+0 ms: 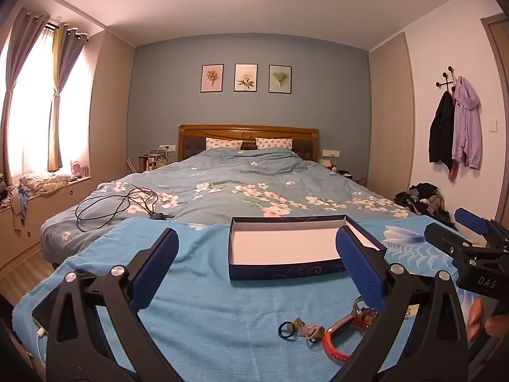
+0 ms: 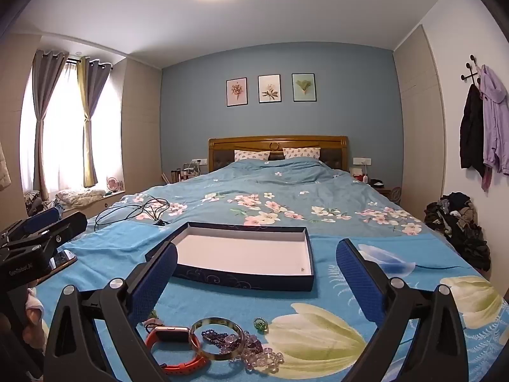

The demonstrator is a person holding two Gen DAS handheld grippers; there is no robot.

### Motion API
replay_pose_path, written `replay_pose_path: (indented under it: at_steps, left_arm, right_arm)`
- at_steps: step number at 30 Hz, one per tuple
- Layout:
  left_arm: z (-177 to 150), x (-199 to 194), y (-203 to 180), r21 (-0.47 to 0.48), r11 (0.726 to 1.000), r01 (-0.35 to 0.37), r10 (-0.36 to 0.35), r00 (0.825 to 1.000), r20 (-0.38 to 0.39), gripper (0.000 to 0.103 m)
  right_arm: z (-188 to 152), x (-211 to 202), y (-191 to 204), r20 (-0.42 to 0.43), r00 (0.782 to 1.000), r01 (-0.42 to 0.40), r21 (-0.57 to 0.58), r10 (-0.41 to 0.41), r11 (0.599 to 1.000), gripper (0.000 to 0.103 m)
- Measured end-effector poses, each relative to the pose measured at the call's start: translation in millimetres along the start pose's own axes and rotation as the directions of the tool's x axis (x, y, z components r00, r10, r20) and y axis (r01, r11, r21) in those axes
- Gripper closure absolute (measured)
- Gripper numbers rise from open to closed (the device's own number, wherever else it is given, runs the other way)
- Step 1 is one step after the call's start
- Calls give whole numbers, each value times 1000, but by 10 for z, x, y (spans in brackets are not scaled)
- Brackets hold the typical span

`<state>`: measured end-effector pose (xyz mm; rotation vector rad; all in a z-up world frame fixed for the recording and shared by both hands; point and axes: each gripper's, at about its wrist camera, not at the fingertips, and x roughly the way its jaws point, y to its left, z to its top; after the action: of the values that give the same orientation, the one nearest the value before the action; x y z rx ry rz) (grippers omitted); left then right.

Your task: Organize jewelry

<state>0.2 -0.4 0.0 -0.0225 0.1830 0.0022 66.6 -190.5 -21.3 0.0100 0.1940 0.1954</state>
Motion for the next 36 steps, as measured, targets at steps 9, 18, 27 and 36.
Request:
replay_pose_path:
  at_steps: [9, 18, 27, 36]
  left_arm:
    - [65, 46, -70, 3, 1000, 3, -3, 1000, -7, 6]
    - [-20, -19, 17, 8, 1000, 8, -8, 1000, 23, 6]
    - [-52, -34, 2, 10, 1000, 8, -9, 1000, 25, 6]
    - [-47, -30, 22, 9, 1000, 11, -11, 1000, 27, 6]
  right_arm:
    - [-6, -10, -19, -7, 1000, -4, 8, 4, 1000, 6]
    - [17, -25, -20, 2, 1000, -2, 4, 2, 1000, 6]
    - [0, -16, -14, 4, 1000, -3, 2, 3, 1000, 6]
    - [18, -38, -13, 7, 1000, -7, 1, 7, 1000, 6]
